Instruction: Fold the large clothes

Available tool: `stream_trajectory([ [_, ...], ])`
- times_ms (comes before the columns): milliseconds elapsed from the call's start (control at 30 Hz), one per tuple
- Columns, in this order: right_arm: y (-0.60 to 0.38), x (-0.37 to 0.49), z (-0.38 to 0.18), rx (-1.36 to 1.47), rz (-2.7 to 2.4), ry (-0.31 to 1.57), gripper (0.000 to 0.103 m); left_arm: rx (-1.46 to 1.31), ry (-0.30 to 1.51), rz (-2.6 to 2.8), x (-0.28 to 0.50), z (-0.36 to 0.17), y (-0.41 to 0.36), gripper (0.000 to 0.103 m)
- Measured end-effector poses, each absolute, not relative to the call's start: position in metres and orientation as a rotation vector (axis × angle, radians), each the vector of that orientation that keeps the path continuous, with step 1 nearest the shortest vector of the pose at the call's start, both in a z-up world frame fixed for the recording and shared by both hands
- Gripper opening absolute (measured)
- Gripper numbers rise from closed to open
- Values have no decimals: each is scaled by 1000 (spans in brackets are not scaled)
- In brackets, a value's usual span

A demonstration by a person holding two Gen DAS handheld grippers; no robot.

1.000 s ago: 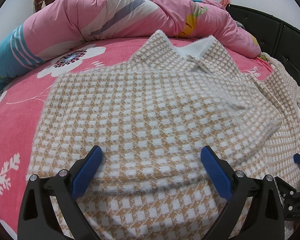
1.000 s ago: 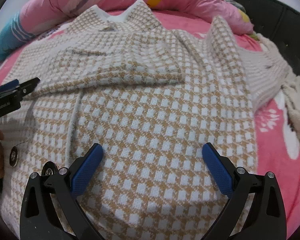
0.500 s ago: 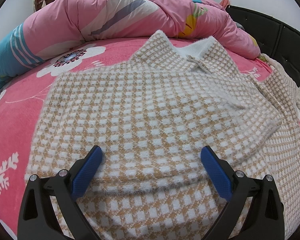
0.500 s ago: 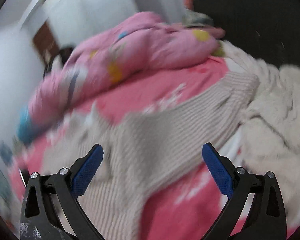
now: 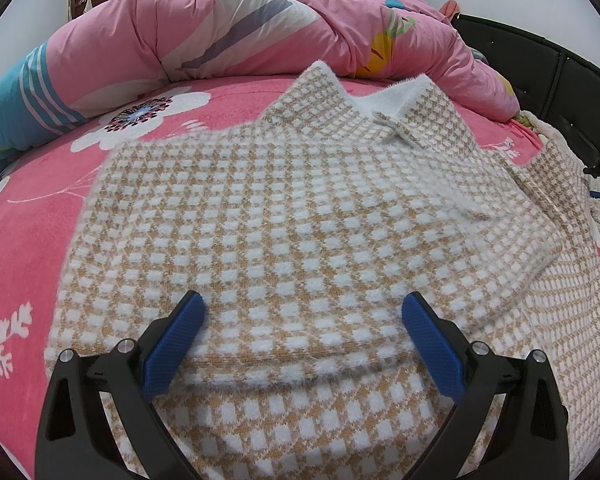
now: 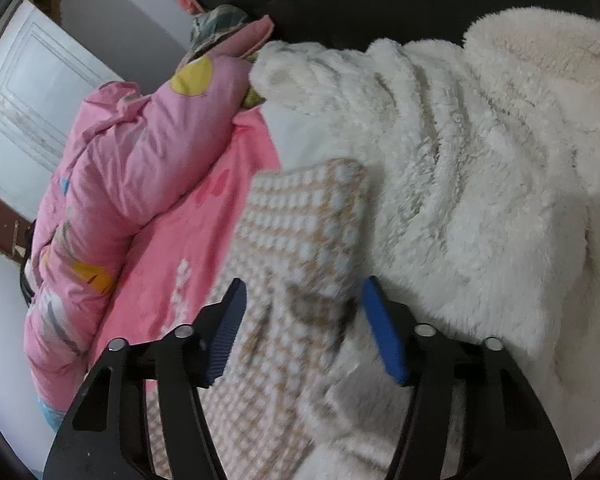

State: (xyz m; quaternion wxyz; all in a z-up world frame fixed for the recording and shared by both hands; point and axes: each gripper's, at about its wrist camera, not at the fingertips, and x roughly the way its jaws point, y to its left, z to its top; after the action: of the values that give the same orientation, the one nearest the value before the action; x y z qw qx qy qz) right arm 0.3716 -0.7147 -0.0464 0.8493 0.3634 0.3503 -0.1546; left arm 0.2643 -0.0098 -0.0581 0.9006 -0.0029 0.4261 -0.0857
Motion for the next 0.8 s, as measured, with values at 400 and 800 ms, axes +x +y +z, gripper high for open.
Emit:
stream_trajectory([
  [400, -665, 303, 39, 607, -322, 591, 21, -11, 877, -179, 261, -58, -7, 98],
  [800, -533, 222, 198, 370, -216, 374, 20, -15, 870, -179, 259, -59, -6, 98],
])
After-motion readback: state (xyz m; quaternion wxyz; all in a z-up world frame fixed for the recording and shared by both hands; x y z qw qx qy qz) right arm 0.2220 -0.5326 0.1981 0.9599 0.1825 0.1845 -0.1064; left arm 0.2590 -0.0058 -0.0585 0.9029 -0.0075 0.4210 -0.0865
